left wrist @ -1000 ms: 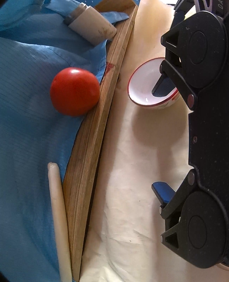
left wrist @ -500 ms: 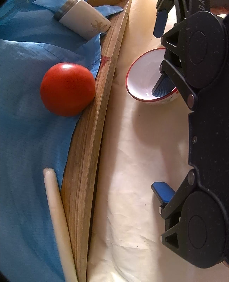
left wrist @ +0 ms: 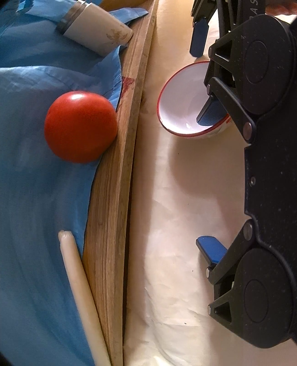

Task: Organize plates and bowls
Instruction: 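Move both grippers to the other white enamel bowl and grasp its rim, then lift the second enamel bowl with both grippers over the stacked bowls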

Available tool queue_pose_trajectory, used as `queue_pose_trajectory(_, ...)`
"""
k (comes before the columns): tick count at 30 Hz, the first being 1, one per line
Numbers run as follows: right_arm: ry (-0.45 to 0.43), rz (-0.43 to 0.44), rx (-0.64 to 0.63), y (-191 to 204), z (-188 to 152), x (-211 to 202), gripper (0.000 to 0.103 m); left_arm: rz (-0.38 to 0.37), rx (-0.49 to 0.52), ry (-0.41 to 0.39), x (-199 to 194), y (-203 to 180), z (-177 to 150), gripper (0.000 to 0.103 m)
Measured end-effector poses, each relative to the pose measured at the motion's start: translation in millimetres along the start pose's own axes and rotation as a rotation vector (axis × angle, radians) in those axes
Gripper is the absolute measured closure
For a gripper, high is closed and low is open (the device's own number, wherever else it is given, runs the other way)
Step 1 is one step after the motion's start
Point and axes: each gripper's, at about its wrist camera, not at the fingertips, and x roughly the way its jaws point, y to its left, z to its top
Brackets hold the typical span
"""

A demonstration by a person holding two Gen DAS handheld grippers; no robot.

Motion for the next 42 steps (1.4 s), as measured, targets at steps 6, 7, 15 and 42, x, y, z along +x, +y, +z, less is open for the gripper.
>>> queue_pose_trajectory(6, -0.004, 0.037, 0.001, 1, -1, 1, 0.029, -0.013, 0.025, -0.006, 0, -5, 0, 0.007)
queue_pose_trajectory(7, -0.003, 0.045, 0.001, 1, -1, 0, 0.032, -0.012, 0.033, -0.008, 0, -6, -1, 0.008)
queue_pose_trajectory(15, 0.009, 0.090, 0.004, 1, 0, -1, 0.052, -0.055, 0.061, -0.001, -2, -13, -1, 0.024)
queue_pose_trajectory(42, 0.050, 0.154, 0.092, -3, 4, 4, 0.090, -0.205, -0.051, 0.029, -12, -15, -6, 0.092)
